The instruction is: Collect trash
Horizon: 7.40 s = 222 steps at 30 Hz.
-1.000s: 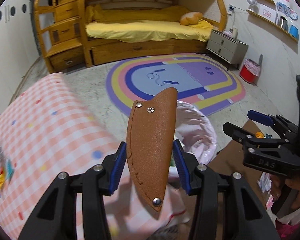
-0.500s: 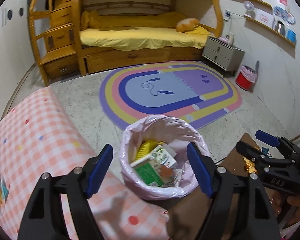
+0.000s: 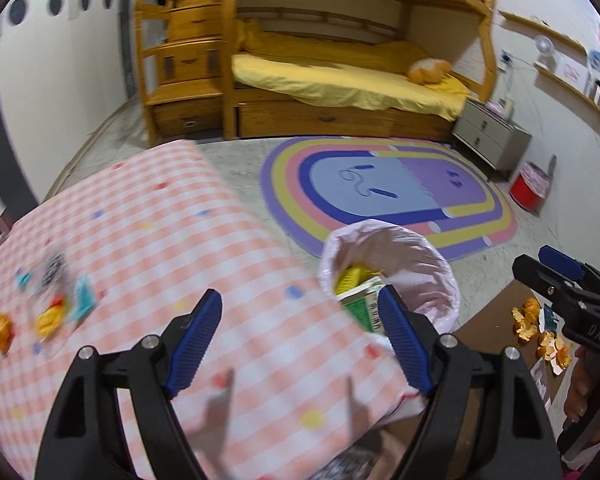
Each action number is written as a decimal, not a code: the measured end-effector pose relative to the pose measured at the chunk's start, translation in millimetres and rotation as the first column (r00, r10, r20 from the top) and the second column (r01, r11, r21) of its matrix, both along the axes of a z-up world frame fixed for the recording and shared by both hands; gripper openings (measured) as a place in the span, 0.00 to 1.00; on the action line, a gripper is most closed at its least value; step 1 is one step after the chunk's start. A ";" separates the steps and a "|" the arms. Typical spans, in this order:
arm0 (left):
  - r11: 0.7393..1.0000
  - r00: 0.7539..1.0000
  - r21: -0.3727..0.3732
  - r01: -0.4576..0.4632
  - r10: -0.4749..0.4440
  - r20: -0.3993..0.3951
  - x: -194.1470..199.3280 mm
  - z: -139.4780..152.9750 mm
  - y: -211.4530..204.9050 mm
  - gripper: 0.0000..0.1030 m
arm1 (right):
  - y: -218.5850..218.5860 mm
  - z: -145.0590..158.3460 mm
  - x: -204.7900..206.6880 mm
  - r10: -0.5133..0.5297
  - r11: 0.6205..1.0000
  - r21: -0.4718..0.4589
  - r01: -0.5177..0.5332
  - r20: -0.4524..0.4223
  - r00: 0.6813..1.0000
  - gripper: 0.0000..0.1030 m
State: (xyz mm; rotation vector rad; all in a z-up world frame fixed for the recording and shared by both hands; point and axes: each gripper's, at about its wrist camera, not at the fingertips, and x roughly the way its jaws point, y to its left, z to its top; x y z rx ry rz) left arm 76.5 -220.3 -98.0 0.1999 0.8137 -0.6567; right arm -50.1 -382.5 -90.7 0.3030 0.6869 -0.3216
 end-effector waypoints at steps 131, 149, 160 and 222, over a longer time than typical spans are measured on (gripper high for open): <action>0.959 0.958 -0.019 0.284 -0.285 -0.025 -12.6 -20.2 -142.5 0.54 | -58.8 -46.1 0.5 -0.102 0.995 -0.034 0.098 -0.156 0.982 0.02; 0.992 0.990 -0.001 0.124 -0.124 0.068 -19.2 22.4 -70.7 0.78 | -30.3 -6.1 -24.2 -0.082 0.997 -0.020 0.080 -0.117 0.990 0.60; 0.994 0.989 0.065 -0.093 0.085 0.120 -49.5 68.0 34.8 0.93 | 51.9 53.6 -25.6 0.020 0.990 -0.137 -0.039 -0.131 0.991 0.89; 0.855 0.859 0.094 -0.510 0.500 0.107 -115.0 87.3 229.5 0.93 | 191.7 106.4 -45.5 0.366 0.921 -0.140 -0.364 -0.011 0.930 0.90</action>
